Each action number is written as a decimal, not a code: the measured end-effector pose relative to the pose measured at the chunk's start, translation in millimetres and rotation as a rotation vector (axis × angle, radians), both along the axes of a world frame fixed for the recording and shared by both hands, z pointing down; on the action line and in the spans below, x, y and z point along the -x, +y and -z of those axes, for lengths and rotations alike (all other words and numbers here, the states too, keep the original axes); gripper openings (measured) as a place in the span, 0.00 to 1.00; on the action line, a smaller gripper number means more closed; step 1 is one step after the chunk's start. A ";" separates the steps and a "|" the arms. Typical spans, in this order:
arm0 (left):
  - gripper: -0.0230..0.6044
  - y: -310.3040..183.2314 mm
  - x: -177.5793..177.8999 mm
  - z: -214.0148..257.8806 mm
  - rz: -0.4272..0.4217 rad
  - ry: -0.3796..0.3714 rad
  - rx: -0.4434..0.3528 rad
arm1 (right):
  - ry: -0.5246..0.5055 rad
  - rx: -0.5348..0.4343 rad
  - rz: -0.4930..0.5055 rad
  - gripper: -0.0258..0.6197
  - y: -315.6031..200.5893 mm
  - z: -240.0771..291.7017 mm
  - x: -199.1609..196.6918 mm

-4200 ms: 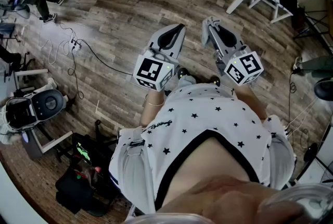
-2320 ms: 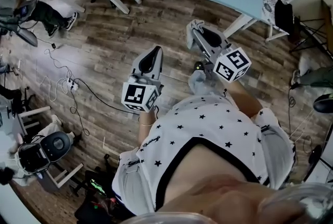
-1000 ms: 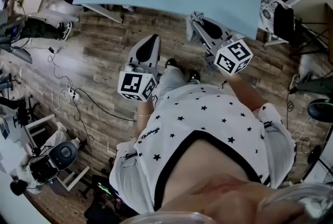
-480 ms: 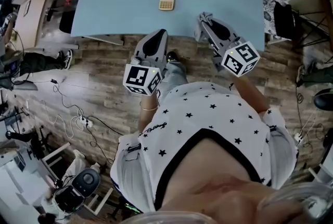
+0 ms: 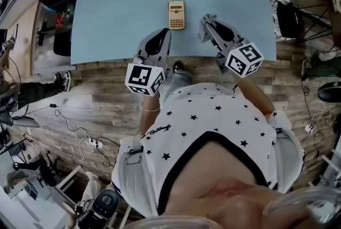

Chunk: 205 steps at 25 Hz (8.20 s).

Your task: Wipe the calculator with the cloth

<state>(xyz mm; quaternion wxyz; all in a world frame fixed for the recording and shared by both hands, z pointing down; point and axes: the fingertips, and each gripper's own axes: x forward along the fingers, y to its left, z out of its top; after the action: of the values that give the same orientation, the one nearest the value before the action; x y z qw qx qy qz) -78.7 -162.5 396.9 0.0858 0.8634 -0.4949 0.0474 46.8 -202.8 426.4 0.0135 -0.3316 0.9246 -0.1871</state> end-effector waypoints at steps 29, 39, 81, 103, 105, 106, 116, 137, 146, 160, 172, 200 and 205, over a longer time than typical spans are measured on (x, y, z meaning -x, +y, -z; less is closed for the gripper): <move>0.09 -78.2 117.6 -23.2 -0.031 0.048 0.022 | 0.446 0.182 -0.016 0.13 -133.1 -142.7 135.0; 0.09 -65.7 151.9 -28.6 0.081 0.055 0.033 | 0.612 0.182 -0.037 0.13 -160.6 -187.5 149.1; 0.09 -98.7 114.4 -22.7 -0.001 0.056 0.039 | 0.576 0.247 -0.173 0.13 -170.6 -190.3 77.8; 0.09 -84.6 127.1 -29.2 0.047 0.050 0.057 | 0.607 0.142 0.016 0.13 -131.4 -190.6 143.6; 0.09 -86.0 123.3 -28.3 0.035 0.051 0.056 | 0.607 0.150 -0.007 0.13 -135.0 -190.5 135.0; 0.09 -86.9 121.5 -27.6 0.029 0.051 0.055 | 0.607 0.155 -0.019 0.13 -136.5 -190.6 130.2; 0.09 -95.0 103.2 -27.6 -0.027 0.049 0.057 | 0.608 0.208 -0.119 0.13 -139.5 -196.9 84.3; 0.09 -86.9 106.6 -27.2 -0.022 0.041 0.058 | 0.526 0.146 0.025 0.12 -101.8 -173.4 142.8; 0.09 -81.4 109.3 -31.4 -0.035 0.038 0.066 | 0.560 0.156 0.052 0.12 -82.1 -189.3 150.9; 0.09 -82.6 94.1 -34.2 -0.090 0.039 0.075 | 0.559 0.193 -0.109 0.12 -98.7 -190.7 98.0; 0.09 -89.1 74.5 -31.0 -0.139 0.032 0.066 | 0.542 0.243 -0.160 0.13 -92.5 -197.5 73.5; 0.09 -99.0 80.8 -16.7 -0.104 0.004 0.027 | 0.142 -0.012 -0.245 0.12 -114.4 -30.8 54.6; 0.09 -99.7 80.7 -14.5 -0.098 0.009 0.017 | 0.135 -0.025 -0.225 0.12 -112.1 -23.9 61.7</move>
<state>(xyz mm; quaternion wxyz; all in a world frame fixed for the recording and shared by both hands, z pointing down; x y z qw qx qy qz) -159.4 -262.2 411.3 0.0930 0.8861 -0.4512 0.0518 -14.9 -314.9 450.3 -0.0237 -0.4449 0.8826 -0.1501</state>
